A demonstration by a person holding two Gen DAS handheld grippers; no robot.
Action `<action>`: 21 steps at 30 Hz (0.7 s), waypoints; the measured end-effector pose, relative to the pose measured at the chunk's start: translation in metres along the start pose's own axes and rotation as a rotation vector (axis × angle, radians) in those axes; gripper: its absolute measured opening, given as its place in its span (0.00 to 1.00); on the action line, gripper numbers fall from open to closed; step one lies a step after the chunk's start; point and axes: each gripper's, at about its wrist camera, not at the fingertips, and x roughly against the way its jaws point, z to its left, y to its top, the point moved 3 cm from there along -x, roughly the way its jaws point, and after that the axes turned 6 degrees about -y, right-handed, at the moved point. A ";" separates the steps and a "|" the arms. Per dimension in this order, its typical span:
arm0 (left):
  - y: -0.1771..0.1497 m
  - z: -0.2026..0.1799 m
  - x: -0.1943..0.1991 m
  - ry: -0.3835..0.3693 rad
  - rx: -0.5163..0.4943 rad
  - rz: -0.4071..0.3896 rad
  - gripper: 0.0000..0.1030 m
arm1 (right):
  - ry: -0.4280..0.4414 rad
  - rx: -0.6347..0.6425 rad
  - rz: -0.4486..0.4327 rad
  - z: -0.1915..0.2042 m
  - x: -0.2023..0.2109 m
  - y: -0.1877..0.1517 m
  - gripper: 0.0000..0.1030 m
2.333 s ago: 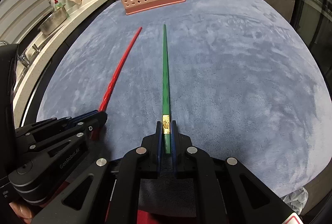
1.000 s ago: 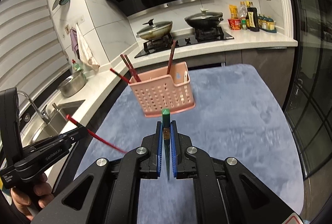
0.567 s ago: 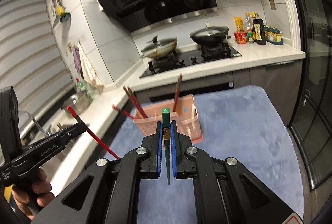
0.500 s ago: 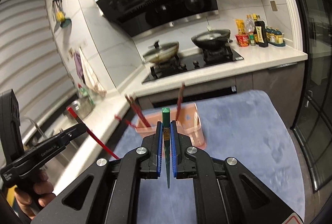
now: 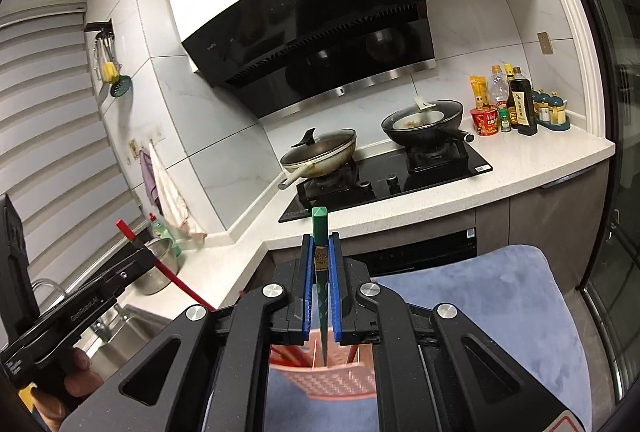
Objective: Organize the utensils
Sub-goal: 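Lower both chopsticks upright into the pink holder and open both grippers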
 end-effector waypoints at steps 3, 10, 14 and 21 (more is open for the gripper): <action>-0.004 0.006 -0.016 0.009 0.008 0.018 0.07 | -0.008 0.002 0.017 -0.001 -0.021 -0.001 0.07; -0.027 0.015 -0.047 0.015 0.021 0.084 0.07 | -0.031 0.017 0.103 -0.008 -0.061 -0.028 0.07; -0.038 0.018 -0.058 0.015 0.031 0.114 0.07 | -0.036 0.017 0.142 -0.011 -0.074 -0.044 0.07; -0.050 0.026 -0.070 0.023 0.056 0.149 0.07 | -0.048 0.024 0.181 -0.014 -0.088 -0.058 0.07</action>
